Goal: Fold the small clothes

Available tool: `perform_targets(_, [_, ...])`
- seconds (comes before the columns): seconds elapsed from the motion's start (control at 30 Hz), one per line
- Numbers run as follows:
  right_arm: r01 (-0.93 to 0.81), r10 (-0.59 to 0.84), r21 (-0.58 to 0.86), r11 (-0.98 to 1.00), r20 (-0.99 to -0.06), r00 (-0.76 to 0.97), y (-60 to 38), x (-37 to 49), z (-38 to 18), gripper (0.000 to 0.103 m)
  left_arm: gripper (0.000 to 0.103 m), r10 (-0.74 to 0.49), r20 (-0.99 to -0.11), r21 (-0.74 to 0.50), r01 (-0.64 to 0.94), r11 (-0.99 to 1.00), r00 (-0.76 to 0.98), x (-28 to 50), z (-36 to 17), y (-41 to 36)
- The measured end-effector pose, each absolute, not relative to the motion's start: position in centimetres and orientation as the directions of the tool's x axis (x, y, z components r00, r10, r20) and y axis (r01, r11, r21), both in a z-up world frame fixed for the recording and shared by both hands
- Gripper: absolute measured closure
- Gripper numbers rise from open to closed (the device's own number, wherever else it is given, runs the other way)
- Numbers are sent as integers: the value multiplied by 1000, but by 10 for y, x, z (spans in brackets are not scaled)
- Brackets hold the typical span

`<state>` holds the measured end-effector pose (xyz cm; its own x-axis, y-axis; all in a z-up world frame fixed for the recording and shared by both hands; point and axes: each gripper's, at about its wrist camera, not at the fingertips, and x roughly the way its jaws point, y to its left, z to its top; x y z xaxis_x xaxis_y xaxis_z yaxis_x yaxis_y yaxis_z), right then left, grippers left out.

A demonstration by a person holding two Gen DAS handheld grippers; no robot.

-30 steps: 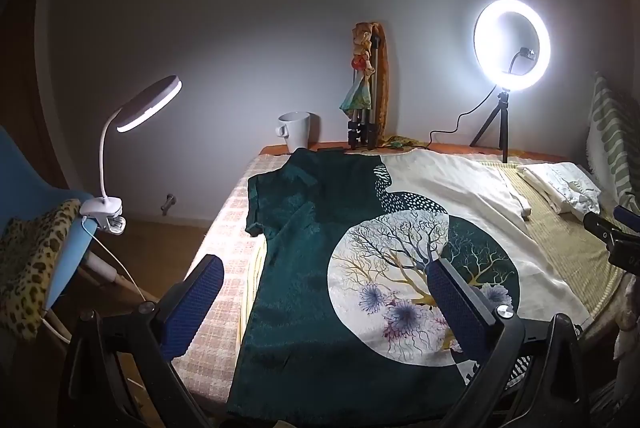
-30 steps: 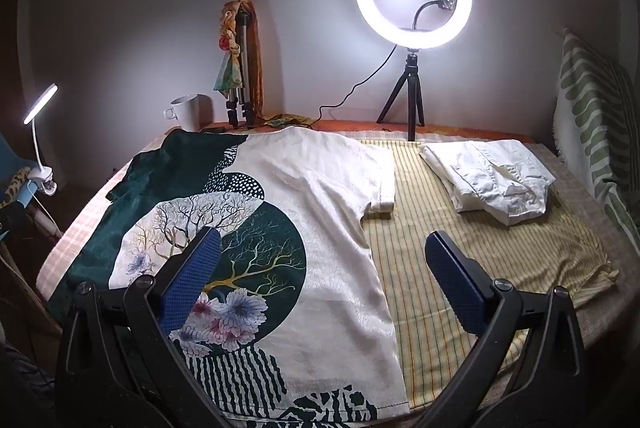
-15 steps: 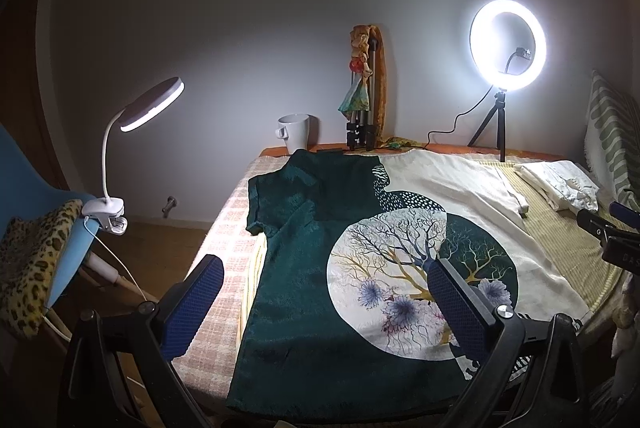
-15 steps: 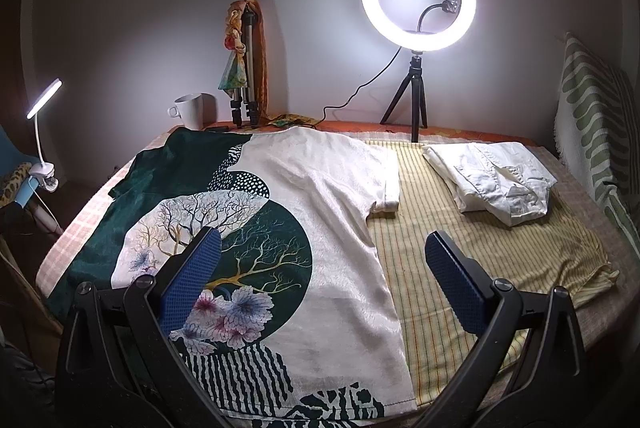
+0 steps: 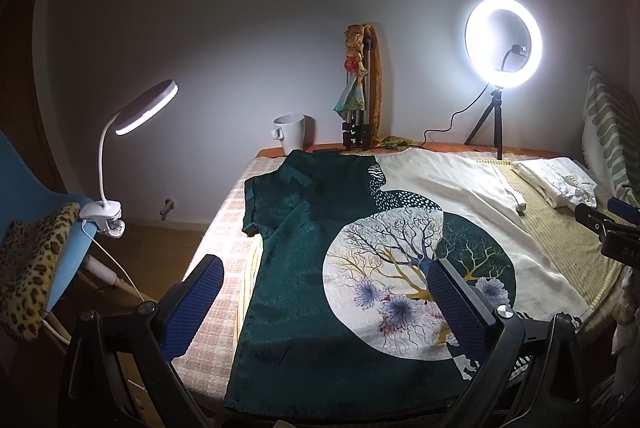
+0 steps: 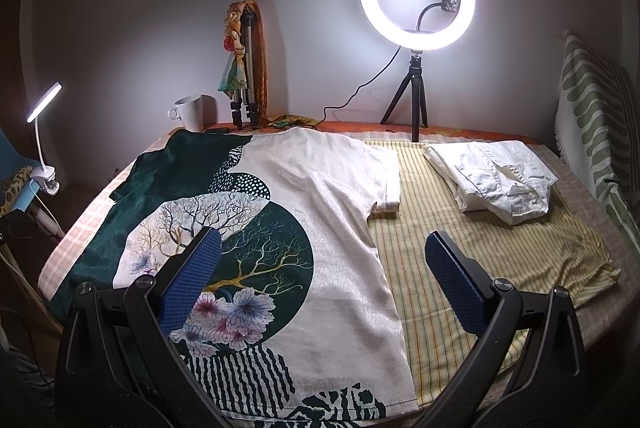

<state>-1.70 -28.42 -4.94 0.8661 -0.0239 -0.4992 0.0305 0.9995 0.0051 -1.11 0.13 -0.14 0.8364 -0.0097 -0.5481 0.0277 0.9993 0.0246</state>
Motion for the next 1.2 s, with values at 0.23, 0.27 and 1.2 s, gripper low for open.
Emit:
perform_targets(0.23, [31, -24, 6, 1000, -498, 867, -285, -17, -50, 0, 0, -10, -538, 25, 28, 999, 843, -12, 0, 0])
perform_targets(0.27, [31, -23, 7, 1000, -498, 867, -285, -17, -50, 0, 0, -10, -538, 25, 28, 999, 843, -13, 0, -1])
perform_targets(1.2, [31, -21, 11, 999, -499, 867, -286, -17, -50, 0, 0, -14, -541, 24, 32, 999, 841, -12, -1, -2])
